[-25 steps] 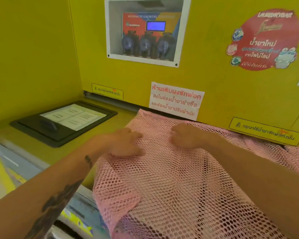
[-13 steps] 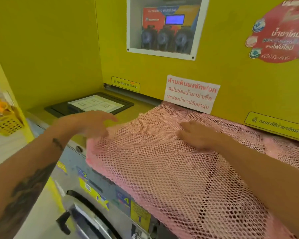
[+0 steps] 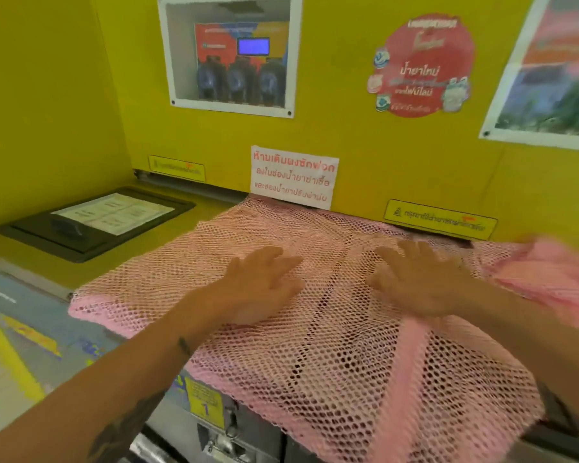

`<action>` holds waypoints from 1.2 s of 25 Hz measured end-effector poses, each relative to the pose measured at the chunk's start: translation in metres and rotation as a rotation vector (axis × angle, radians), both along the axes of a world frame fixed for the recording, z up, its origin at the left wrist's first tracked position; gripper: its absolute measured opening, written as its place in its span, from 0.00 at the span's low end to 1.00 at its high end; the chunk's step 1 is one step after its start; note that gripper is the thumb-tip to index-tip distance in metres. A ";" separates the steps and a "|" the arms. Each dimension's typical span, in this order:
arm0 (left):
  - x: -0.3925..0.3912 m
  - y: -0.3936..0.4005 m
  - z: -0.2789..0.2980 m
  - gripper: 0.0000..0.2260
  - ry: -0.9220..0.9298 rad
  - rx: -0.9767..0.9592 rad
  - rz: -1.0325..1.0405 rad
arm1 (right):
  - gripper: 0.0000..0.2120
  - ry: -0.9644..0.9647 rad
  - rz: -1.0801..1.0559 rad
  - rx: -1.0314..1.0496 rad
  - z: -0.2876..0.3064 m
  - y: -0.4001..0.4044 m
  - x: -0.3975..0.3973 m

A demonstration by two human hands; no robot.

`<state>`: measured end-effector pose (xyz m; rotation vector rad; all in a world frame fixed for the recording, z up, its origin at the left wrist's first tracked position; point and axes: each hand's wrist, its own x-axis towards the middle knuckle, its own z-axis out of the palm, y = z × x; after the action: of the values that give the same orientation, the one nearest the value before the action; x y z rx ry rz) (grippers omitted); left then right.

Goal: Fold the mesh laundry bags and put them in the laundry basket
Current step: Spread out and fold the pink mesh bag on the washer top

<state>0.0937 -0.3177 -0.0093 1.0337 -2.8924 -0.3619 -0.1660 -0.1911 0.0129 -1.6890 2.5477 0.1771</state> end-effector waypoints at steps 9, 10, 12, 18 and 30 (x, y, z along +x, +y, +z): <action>-0.028 0.030 0.016 0.23 -0.006 -0.139 0.333 | 0.31 -0.239 0.218 -0.159 0.017 0.102 -0.082; -0.041 0.055 0.022 0.15 0.151 -0.156 0.264 | 0.28 -0.248 0.255 -0.157 0.021 0.118 -0.087; -0.061 0.115 0.035 0.02 0.417 -0.029 0.067 | 0.25 -0.260 0.341 -0.139 0.025 0.141 -0.081; -0.092 0.233 0.029 0.14 0.149 0.124 -0.032 | 0.07 -0.076 0.560 -0.164 0.019 0.149 -0.062; -0.063 0.258 0.062 0.12 0.398 -0.129 0.092 | 0.05 -0.181 0.575 -0.089 0.049 0.138 -0.080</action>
<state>0.0306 -0.0597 0.0531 0.9453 -2.4725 -0.3274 -0.2464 -0.0535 0.0617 -2.3085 1.9122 -0.0573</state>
